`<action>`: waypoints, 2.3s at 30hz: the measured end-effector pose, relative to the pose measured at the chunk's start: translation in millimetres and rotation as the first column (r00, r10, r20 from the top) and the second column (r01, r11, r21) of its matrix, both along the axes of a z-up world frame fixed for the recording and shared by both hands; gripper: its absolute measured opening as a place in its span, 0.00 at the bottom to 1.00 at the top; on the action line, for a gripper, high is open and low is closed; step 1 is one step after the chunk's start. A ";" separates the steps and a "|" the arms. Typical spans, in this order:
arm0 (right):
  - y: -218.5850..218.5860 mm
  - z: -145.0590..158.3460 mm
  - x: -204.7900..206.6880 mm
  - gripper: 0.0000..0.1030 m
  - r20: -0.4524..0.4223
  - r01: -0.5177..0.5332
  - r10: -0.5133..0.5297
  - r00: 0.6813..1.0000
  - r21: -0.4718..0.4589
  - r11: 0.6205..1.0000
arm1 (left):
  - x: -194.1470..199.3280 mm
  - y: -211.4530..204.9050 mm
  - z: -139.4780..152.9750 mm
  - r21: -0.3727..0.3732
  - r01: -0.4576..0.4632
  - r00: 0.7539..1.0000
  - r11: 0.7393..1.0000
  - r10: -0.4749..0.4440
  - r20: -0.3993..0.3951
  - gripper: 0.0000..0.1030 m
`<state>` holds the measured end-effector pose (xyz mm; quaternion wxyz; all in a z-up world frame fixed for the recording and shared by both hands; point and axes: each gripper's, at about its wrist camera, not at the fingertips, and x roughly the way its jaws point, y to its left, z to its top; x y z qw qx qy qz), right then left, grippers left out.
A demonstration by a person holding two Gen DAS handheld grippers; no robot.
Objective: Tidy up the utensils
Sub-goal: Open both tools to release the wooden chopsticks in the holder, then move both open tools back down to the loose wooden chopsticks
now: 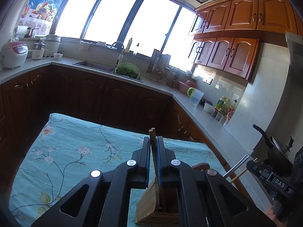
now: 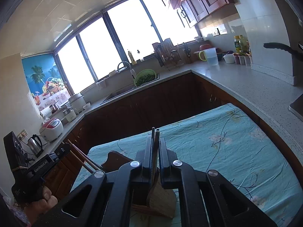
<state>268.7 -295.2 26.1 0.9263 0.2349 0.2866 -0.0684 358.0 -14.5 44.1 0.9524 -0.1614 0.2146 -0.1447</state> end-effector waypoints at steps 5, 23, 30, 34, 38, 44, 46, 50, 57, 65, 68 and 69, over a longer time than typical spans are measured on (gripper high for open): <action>-2.6 -0.3 0.7 0.06 -0.001 0.001 -0.001 1.000 0.008 1.000 | -5.8 8.4 -5.9 0.009 0.013 1.000 1.000 -0.012 -0.009 0.04; -8.5 37.4 -48.3 0.91 0.150 0.012 -0.021 0.988 0.059 0.998 | -65.3 29.6 15.0 -0.011 -0.006 1.000 1.000 0.006 0.003 0.73; -0.8 40.2 -85.5 0.92 0.144 0.020 -0.025 0.989 0.031 0.999 | -116.4 38.5 10.3 0.003 -0.002 1.000 1.000 0.003 -0.011 0.75; 1.5 32.8 -106.5 0.92 0.111 0.022 -0.025 0.994 0.023 0.999 | -141.9 41.2 5.4 0.014 0.004 1.000 1.000 -0.003 -0.029 0.76; 1.8 21.6 -125.8 0.92 0.075 0.036 -0.037 0.996 0.025 0.999 | -158.9 39.9 -1.8 0.021 0.014 0.998 1.000 -0.013 -0.068 0.76; 1.4 0.6 -148.4 0.92 0.012 0.049 -0.050 0.999 0.038 0.998 | -172.0 36.8 -13.9 0.024 0.030 0.990 0.999 -0.026 -0.140 0.76; 2.7 -6.9 -152.8 0.92 -0.008 0.047 -0.046 0.999 0.042 0.998 | -171.3 35.0 -14.8 0.024 0.031 0.987 0.999 -0.027 -0.161 0.76; 6.7 -19.7 -157.3 0.92 -0.043 0.037 -0.035 0.998 0.047 0.998 | -171.5 33.3 -18.5 0.030 0.036 0.980 0.999 -0.030 -0.197 0.76; 15.1 -35.6 -156.6 0.92 -0.081 0.014 -0.010 0.997 0.055 0.998 | -174.5 28.1 -22.2 0.052 0.049 0.972 0.997 -0.035 -0.234 0.76; 27.4 -48.8 -143.4 0.91 -0.135 -0.026 0.031 0.990 0.040 0.999 | -165.7 18.8 -28.6 0.070 0.058 0.965 0.996 -0.038 -0.259 0.76; 34.0 -60.4 -136.7 0.79 -0.178 -0.042 0.045 0.983 0.026 0.999 | -159.1 9.6 -35.6 0.091 0.075 0.957 0.993 -0.046 -0.287 0.76; 36.0 -65.3 -133.3 0.71 -0.197 -0.050 0.054 0.979 0.024 0.998 | -157.2 6.0 -38.3 0.100 0.084 0.953 0.991 -0.050 -0.299 0.76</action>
